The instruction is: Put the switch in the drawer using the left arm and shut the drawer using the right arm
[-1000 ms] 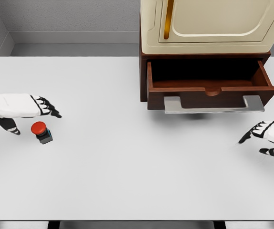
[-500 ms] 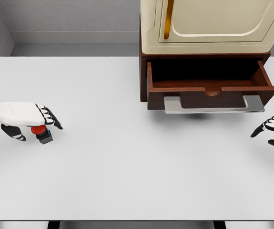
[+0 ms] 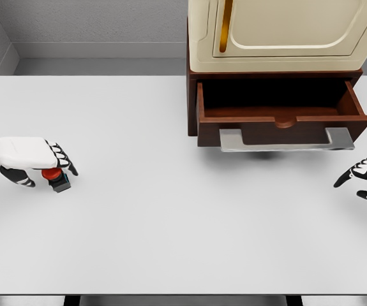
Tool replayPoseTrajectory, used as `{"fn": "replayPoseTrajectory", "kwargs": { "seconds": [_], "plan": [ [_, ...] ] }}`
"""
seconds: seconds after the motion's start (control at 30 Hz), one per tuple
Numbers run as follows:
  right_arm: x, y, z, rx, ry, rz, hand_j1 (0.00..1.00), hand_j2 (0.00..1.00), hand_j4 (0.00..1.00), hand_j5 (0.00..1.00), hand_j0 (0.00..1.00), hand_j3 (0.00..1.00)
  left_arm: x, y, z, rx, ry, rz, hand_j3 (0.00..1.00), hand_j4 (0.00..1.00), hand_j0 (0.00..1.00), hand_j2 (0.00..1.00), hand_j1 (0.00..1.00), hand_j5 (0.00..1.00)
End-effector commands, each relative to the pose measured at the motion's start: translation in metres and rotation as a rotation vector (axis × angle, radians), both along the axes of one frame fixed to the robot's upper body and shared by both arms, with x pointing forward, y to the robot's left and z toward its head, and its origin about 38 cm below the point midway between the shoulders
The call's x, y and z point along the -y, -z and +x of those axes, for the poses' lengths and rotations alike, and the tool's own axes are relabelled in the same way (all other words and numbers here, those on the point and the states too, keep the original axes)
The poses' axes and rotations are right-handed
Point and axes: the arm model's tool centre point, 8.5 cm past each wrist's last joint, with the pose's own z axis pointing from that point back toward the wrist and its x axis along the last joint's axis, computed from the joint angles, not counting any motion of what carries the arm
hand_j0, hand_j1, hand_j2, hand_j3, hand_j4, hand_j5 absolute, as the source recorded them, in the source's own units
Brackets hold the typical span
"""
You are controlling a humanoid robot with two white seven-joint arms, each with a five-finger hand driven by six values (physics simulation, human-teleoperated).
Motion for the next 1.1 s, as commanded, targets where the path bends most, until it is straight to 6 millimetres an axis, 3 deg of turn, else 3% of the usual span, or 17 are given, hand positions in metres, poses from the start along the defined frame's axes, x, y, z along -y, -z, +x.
{"fn": "replayPoseTrajectory", "kwargs": {
  "seconds": [0.0,0.3,0.6,0.9,1.07],
  "plan": [
    [0.0,-0.001,0.0,-0.001,0.001,0.004,0.62,0.62,0.62,0.62,0.62,0.62,0.001,-0.001,0.0,0.0,0.0,-0.006,0.79,0.79,0.79,0.79,0.79,0.79],
    [0.0,-0.002,0.001,-0.001,0.0,0.001,0.63,0.63,0.63,0.63,0.63,0.63,0.003,0.001,-0.001,-0.005,0.004,-0.007,0.65,0.65,0.65,0.65,0.65,0.65],
    [0.0,0.0,0.0,-0.008,-0.001,0.002,0.63,0.63,0.63,0.63,0.63,0.63,0.003,0.002,-0.002,-0.006,0.006,-0.006,0.39,0.39,0.39,0.39,0.39,0.39],
    [0.0,0.0,0.0,-0.008,-0.001,-0.001,0.63,0.63,0.63,0.63,0.63,0.63,0.011,-0.004,-0.002,0.008,0.031,-0.015,0.35,0.35,0.35,0.35,0.35,0.35],
    [0.0,0.0,0.0,-0.008,-0.002,0.001,0.63,0.63,0.63,0.63,0.63,0.63,0.03,-0.027,0.001,0.064,0.09,-0.033,0.35,0.35,0.35,0.35,0.35,0.35]
  ]
}}
